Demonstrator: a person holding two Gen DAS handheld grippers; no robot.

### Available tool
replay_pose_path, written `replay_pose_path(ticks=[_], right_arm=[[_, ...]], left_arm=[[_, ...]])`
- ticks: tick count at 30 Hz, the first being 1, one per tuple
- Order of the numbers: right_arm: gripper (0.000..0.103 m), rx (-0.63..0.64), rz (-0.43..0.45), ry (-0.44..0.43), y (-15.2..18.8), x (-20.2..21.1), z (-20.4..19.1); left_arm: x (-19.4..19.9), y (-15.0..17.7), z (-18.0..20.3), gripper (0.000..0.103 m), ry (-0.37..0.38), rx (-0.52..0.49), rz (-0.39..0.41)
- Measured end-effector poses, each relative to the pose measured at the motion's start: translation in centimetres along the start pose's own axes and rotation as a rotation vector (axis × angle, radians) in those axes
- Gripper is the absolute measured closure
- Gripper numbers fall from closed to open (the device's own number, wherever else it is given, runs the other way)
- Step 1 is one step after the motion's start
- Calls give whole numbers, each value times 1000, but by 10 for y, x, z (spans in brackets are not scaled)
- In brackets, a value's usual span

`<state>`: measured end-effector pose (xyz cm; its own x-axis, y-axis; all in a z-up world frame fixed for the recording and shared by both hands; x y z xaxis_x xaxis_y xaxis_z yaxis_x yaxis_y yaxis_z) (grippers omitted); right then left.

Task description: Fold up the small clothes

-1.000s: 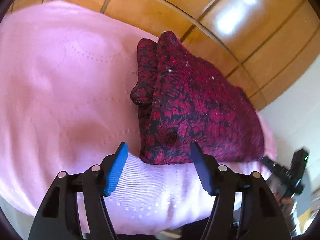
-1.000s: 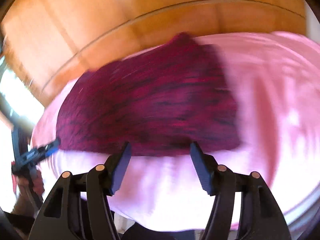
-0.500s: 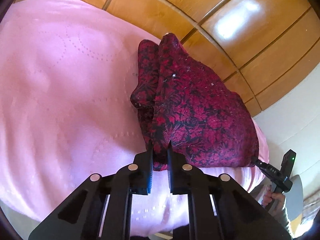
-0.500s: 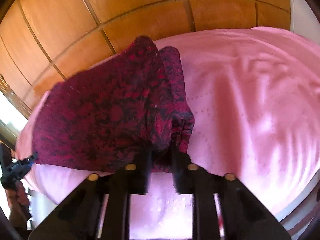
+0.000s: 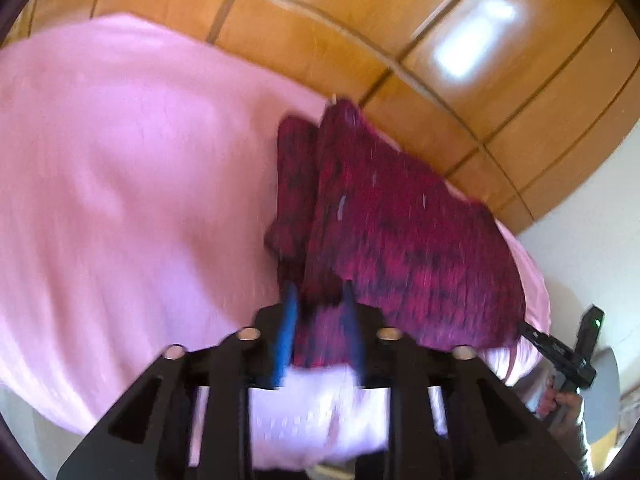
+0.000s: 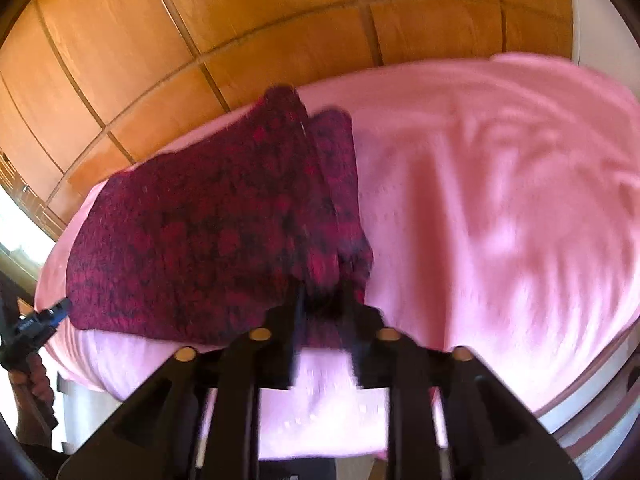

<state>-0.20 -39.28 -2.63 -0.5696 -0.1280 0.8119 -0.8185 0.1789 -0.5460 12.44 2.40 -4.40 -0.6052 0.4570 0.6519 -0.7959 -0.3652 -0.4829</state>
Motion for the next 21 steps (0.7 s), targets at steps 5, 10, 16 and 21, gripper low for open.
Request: replay_pose_path(ticks=[5, 10, 16, 21], right_arm=[[54, 43, 94, -4, -35, 7, -20], [37, 121, 109, -30, -60, -15, -57], [36, 201, 29, 32, -78, -73, -80], [34, 169, -26, 48, -90, -112, -63]], left_arm=[[-14, -31, 3, 62, -6, 16, 36], [-45, -60, 14, 62, -96, -39, 30], [-91, -75, 15, 62, -308, -149, -5], [-117, -83, -2, 47, -365, -101, -19]])
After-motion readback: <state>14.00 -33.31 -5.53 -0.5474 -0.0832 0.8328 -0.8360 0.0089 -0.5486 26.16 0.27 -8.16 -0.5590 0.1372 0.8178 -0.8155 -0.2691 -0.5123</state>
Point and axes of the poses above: each gripper's, at about its wrist camera, not at the fingertips, and x roughly against the way its jaws point, z to its right, y to its underside, the point moved 7 cm from there along -x, roughly the way its jaws point, and after that the axes turned 5 degrees about x, right-handed, at the moved point
